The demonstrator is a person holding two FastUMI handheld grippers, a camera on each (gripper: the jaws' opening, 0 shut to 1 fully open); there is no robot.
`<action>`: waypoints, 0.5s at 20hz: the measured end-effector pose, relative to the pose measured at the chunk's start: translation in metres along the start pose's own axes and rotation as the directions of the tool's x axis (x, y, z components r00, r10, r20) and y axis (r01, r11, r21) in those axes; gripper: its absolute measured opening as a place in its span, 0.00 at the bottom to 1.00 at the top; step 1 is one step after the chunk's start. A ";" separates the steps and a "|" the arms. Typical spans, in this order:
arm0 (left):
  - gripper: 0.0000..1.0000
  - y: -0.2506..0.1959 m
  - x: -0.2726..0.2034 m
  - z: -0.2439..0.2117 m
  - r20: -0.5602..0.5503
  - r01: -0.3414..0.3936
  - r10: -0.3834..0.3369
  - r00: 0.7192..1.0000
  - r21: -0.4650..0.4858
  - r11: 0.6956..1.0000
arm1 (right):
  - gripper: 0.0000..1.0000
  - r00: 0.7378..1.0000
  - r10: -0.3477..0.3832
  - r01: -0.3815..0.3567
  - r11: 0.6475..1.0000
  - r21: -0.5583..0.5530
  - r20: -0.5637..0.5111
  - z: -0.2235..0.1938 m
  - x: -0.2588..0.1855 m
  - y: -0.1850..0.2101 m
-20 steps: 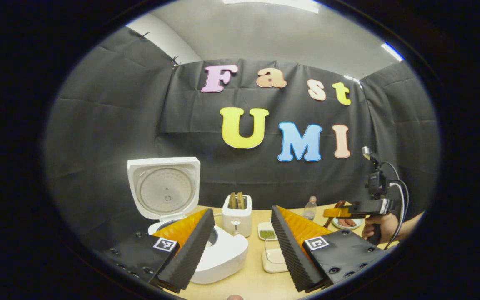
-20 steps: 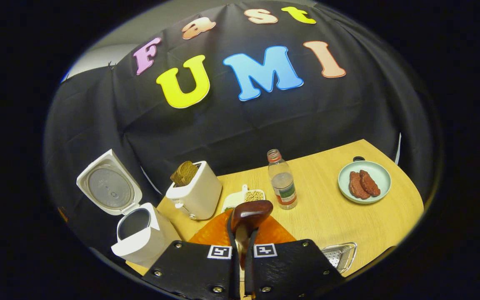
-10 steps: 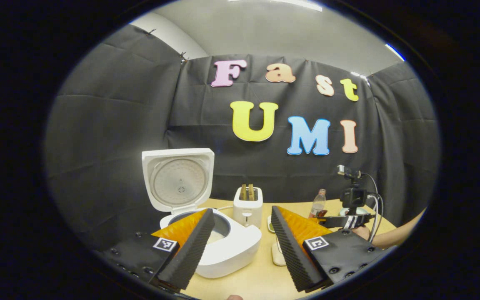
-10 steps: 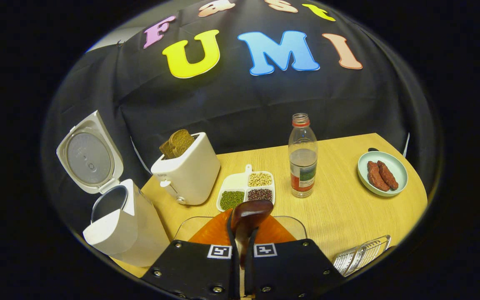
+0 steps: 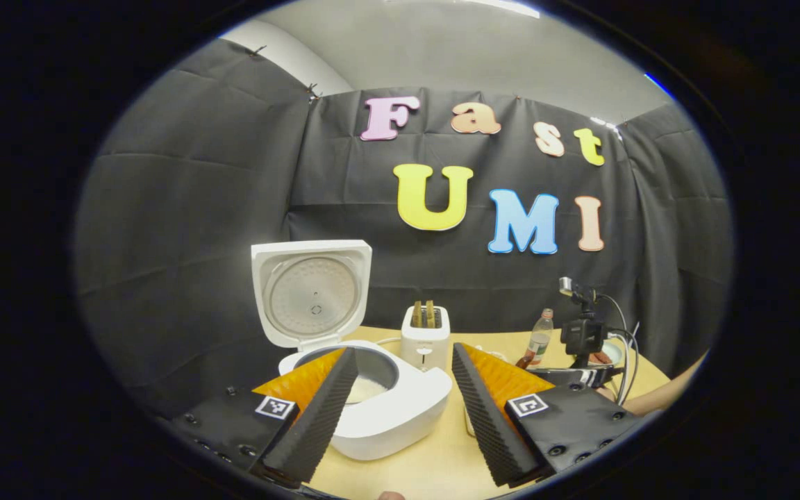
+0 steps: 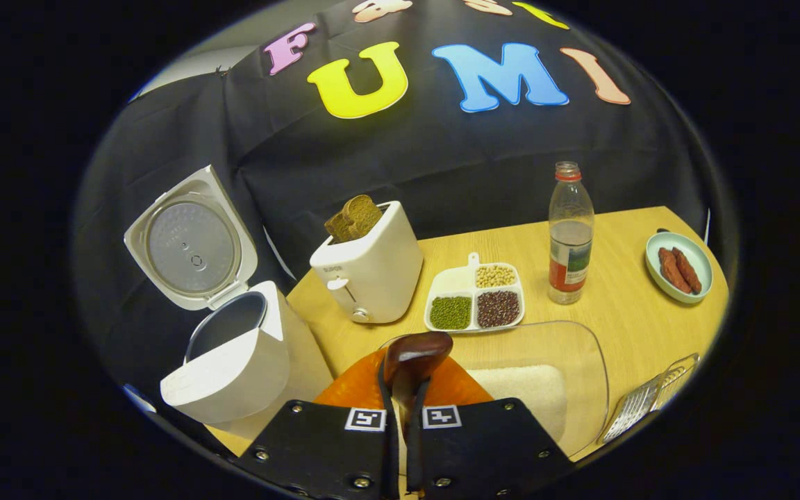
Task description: Close the left gripper, press the button to open the rice cooker; take a wooden spoon from the chopstick holder with the right hand, scoop a spoonful of rice and pour it into the rice cooker, then put the wooden spoon back into the chopstick holder.
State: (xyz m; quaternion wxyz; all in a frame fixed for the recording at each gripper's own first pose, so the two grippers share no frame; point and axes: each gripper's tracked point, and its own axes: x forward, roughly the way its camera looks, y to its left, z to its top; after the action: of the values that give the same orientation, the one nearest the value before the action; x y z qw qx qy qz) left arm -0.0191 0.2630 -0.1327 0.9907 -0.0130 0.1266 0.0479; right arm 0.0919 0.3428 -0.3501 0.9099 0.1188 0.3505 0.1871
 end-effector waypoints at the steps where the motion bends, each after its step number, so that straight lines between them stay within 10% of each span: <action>1: 0.94 0.002 0.000 -0.001 -0.002 -0.002 0.002 1.000 -0.003 1.000 | 0.05 1.000 0.002 -0.002 1.000 0.031 0.001 0.000 -0.001 0.000; 5: 0.94 0.001 -0.004 -0.002 -0.003 0.005 -0.005 1.000 -0.010 1.000 | 0.05 1.000 0.006 -0.001 0.967 0.254 -0.019 0.003 -0.007 -0.020; 10: 0.94 -0.009 -0.001 0.001 0.007 0.034 -0.034 0.999 -0.003 0.999 | 0.05 0.997 0.032 -0.067 0.809 0.584 0.070 0.032 -0.033 -0.058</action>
State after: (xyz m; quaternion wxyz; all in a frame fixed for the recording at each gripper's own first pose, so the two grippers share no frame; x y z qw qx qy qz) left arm -0.0193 0.2543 -0.1316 0.9918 -0.0165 0.1228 0.0314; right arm 0.1060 0.2735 -0.3271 0.8334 0.4078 0.3620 0.0901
